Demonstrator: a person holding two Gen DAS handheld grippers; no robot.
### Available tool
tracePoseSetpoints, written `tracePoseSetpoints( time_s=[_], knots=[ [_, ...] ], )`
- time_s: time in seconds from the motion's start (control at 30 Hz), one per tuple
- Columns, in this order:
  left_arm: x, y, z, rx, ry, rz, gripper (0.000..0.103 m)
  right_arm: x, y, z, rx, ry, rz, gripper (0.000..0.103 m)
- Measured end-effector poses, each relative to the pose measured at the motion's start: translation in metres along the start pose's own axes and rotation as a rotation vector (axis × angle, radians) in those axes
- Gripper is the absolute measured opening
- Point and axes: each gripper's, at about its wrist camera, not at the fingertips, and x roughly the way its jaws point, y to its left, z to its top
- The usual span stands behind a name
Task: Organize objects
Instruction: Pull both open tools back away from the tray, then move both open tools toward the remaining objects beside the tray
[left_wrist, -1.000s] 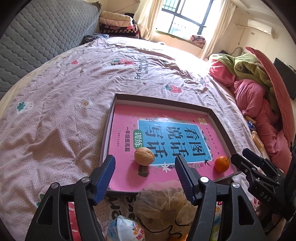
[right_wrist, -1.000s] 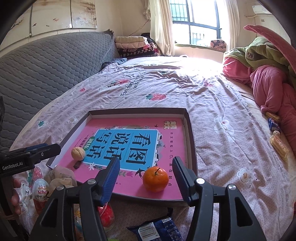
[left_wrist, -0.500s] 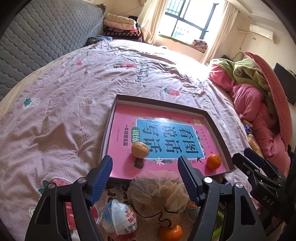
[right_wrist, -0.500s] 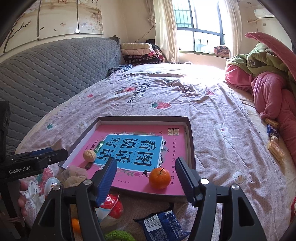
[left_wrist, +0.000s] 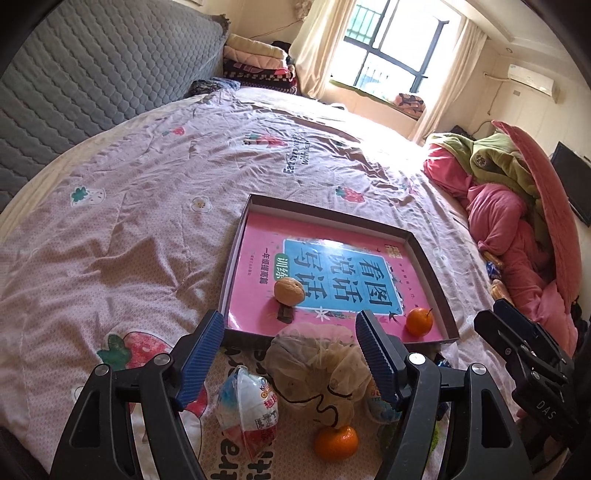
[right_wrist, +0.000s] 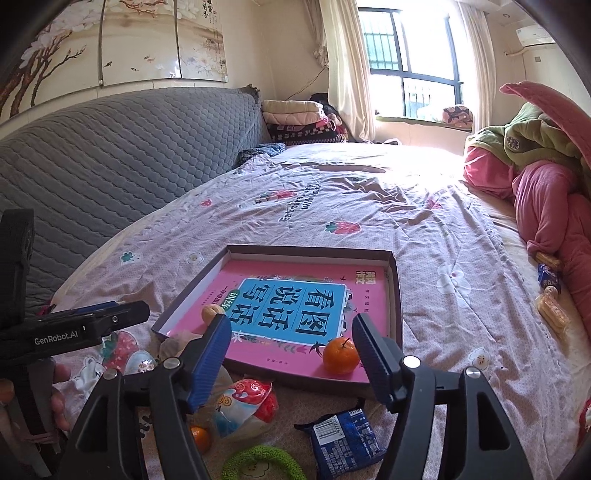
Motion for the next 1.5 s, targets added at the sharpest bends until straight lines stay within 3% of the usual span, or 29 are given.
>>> tracePoseSetpoints(
  time_s=[0.63, 1.5],
  knots=[
    [-0.040, 0.001, -0.001, -0.016, -0.041, 0.016, 0.075, -0.029, 0.011, -0.001, -0.029, -0.039, 0.039, 0.072],
    [-0.037, -0.007, -0.033, 0.032, -0.031, -0.023, 0.075, -0.042, 0.019, -0.026, -0.018, -0.050, 0.043, 0.077]
  ],
)
